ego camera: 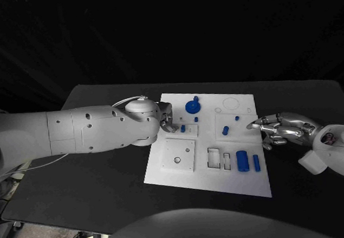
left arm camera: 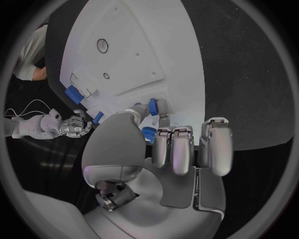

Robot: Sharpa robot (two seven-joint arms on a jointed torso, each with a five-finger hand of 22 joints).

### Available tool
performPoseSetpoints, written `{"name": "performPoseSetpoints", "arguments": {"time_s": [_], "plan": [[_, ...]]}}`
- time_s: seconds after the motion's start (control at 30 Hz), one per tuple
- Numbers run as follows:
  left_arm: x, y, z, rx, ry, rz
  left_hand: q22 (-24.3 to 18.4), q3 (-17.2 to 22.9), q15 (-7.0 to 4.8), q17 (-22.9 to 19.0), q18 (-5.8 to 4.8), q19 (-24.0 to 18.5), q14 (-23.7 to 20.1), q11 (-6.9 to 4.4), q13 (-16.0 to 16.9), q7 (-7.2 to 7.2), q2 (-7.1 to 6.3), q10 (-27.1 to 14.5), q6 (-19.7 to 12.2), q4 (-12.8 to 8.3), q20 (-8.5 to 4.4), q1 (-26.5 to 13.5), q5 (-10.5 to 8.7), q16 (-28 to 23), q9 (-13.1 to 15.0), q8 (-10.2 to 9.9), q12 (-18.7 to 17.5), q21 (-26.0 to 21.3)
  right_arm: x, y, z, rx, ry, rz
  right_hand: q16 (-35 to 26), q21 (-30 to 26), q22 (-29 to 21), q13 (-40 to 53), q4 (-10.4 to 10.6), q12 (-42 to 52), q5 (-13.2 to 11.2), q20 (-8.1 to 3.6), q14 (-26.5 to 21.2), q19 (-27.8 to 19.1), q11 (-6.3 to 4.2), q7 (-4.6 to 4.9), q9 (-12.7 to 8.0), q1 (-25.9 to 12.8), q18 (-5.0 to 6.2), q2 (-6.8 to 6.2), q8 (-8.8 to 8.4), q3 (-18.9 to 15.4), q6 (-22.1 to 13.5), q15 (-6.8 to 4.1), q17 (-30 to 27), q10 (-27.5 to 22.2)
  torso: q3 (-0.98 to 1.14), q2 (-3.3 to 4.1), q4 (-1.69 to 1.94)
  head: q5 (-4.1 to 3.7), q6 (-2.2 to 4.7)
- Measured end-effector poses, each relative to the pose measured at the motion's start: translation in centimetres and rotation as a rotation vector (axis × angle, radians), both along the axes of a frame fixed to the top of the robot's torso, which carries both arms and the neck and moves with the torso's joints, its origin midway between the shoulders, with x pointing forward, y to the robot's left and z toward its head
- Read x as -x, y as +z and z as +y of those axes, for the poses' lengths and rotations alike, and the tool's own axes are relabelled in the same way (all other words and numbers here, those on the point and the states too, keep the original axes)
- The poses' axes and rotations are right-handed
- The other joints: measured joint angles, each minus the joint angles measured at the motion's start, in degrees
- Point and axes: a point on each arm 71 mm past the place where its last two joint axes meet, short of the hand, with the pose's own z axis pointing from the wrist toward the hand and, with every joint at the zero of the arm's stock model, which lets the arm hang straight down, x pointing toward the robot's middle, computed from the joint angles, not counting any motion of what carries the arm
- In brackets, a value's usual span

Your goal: Assemble the parts on the task board

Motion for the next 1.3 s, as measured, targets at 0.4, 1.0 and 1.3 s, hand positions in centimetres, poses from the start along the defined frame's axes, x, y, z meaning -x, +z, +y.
{"name": "performPoseSetpoints", "arguments": {"time_s": [0.4,1.0,1.3], "plan": [[-0.05,-0.01,0.02,-0.007,-0.003,-0.003,0.0,-3.0,0.00,0.0,0.00,0.0,0.0,0.41,0.0,0.25,-0.64,0.0,0.2,0.6,0.00,-1.5,-4.23,0.0,-0.1,-1.5,0.0,-0.6,-0.01,-0.04,-0.02,0.000,-0.001,0.000,0.0,0.0,0.0,0.0,-0.2,0.0,0.0,0.21,0.0,-0.2,0.00,0.00,-0.1,0.0,0.00,0.00,-0.22,0.2,0.0,0.00,-0.1,0.0,0.00,-0.01,-0.02,-0.03,0.00],[0.12,0.08,0.16,-0.003,-0.005,-0.001,0.0,-6.5,0.42,0.0,0.00,0.0,0.0,1.03,0.0,1.59,-0.81,0.2,-1.4,0.9,0.42,-5.8,-5.35,0.0,-0.2,-2.8,0.0,-1.2,-0.03,-0.12,-0.07,0.001,-0.001,0.002,0.0,0.0,0.0,0.0,-0.3,0.0,0.3,0.21,0.0,-0.2,0.00,0.20,-0.1,0.4,0.00,-0.06,-0.22,0.3,0.2,0.00,0.0,0.0,0.01,-0.02,0.00,-0.10,0.00],[0.09,0.11,0.40,0.002,0.002,0.002,0.0,-8.4,0.63,0.0,0.01,0.2,0.2,1.24,0.0,1.80,-1.03,0.0,-2.5,0.7,0.63,-7.2,-5.47,0.0,0.4,-2.8,0.0,-1.6,-0.02,-0.13,-0.05,0.001,-0.001,0.002,0.0,0.0,0.0,0.0,-0.5,0.0,0.7,0.00,0.0,-0.4,0.01,0.20,-0.1,0.5,0.00,0.03,-0.22,0.5,0.2,0.00,0.0,0.0,0.01,-0.01,0.00,-0.12,0.00]]}}
